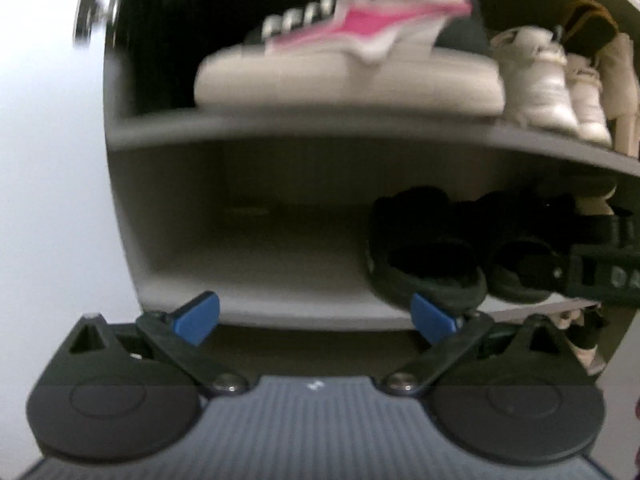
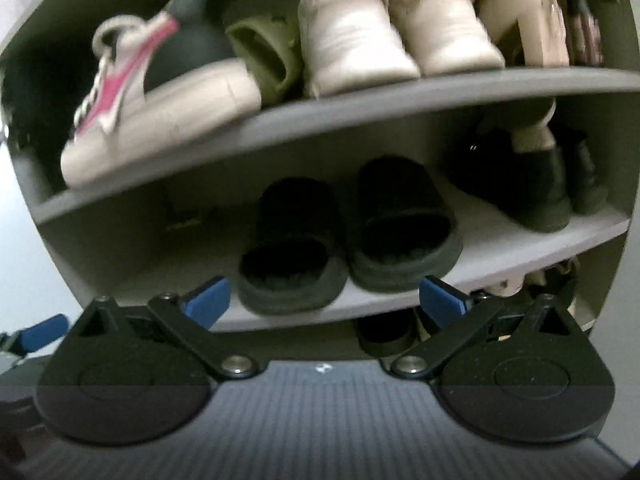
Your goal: Organize scattered shoes
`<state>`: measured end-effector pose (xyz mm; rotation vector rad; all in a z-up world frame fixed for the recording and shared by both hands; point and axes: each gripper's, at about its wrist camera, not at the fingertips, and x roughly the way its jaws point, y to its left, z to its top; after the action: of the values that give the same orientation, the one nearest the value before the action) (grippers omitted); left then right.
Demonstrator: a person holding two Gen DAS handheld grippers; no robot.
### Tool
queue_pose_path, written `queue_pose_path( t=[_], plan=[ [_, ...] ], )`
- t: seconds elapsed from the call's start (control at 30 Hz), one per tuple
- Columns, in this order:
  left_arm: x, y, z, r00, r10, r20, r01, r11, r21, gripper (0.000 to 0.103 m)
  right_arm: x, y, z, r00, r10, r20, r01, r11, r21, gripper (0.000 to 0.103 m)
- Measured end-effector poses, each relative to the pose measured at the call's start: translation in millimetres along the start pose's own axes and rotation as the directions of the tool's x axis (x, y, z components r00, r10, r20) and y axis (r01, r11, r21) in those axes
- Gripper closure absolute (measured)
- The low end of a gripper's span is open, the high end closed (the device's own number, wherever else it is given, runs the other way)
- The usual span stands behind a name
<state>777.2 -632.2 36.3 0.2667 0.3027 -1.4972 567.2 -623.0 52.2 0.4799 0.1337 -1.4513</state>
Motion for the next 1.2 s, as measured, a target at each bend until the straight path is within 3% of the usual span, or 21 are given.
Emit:
queue_pose_path(
  t=[0.17, 0.37, 0.6, 0.7, 0.8, 0.93, 1.2],
  plan=[
    [18.6, 2.0, -46.8, 0.999, -0.013, 0.035, 0.013, 1.0, 0.002, 0.0, 10.7, -5.0, -46.3, 0.998, -0.009, 0.055, 0.011, 0.999, -0.041, 0.0],
    [30.8, 8.5, -79.5, 0.998, -0.041, -0.038, 0.041, 0.999, 0.016, 0.0, 23.9, -12.5, -86.8, 1.0, -0.024, -0.001, 0.024, 0.999, -0.025, 0.0],
    [35.2, 14.4, -92.3, 0.996, -0.055, -0.072, 0.06, 0.995, 0.082, 0.0, 40.5, -13.2, -98.8, 0.998, -0.035, -0.049, 0.035, 0.999, 0.002, 0.0],
    [38.6, 11.8, -91.7, 0.995, -0.076, -0.059, 0.082, 0.992, 0.098, 0.0, 43.3, -11.0, -107.5, 0.999, -0.043, -0.032, 0.042, 0.999, -0.012, 0.0],
    [37.9, 7.1, -92.2, 0.995, -0.098, -0.024, 0.1, 0.988, 0.121, 0.0, 38.3, -7.5, -109.8, 0.999, -0.025, 0.047, 0.026, 1.0, -0.014, 0.0],
    [36.8, 0.7, -91.8, 0.991, -0.137, 0.008, 0.135, 0.982, 0.133, 0.0, 31.9, -2.7, -109.8, 0.99, -0.065, 0.125, 0.072, 0.996, -0.057, 0.0],
    [44.4, -6.0, -95.3, 0.984, -0.177, -0.025, 0.179, 0.974, 0.14, 0.0, 40.7, -12.3, -108.8, 0.99, -0.102, 0.097, 0.106, 0.994, -0.032, 0.0]
  ],
)
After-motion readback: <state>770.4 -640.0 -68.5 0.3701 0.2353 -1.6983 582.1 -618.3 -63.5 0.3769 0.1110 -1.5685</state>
